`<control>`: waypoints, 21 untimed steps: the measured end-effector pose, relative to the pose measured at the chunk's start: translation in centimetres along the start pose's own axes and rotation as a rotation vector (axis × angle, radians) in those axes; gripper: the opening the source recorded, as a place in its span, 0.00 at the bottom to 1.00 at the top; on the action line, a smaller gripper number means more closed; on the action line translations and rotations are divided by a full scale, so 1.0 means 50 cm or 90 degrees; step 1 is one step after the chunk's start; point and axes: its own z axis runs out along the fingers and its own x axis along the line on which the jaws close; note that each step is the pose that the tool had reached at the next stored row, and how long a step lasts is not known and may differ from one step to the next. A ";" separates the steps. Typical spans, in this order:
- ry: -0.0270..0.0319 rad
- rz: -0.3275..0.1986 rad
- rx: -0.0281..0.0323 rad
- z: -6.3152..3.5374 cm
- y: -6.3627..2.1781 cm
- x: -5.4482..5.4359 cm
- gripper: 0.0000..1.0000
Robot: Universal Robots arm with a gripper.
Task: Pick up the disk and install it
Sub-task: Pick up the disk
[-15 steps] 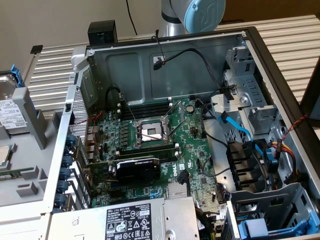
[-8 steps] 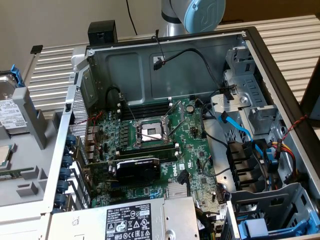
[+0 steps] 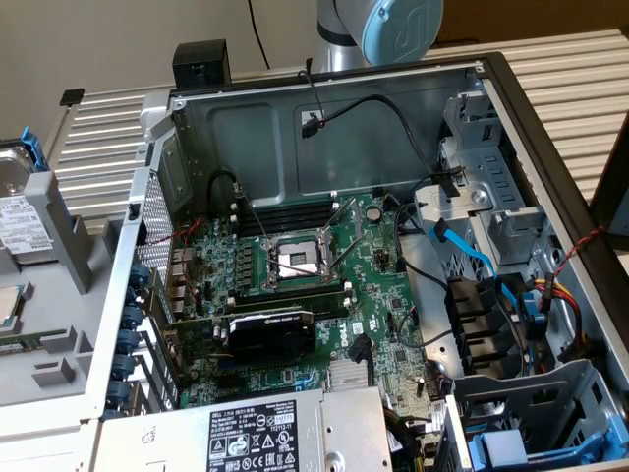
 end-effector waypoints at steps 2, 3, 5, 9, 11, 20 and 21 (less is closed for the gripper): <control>0.0007 -0.023 -0.0003 0.000 0.000 0.000 0.11; 0.0011 -0.035 -0.0004 0.000 0.000 0.000 0.11; 0.0018 -0.058 -0.0008 0.000 0.000 0.000 0.11; 0.0032 -0.104 -0.0013 0.000 0.000 0.000 0.11; 0.0039 -0.127 -0.0016 0.000 0.000 0.000 0.11; 0.0011 -0.173 0.0194 0.000 0.002 0.001 0.11; 0.0011 -0.173 0.0194 0.000 0.002 0.001 0.11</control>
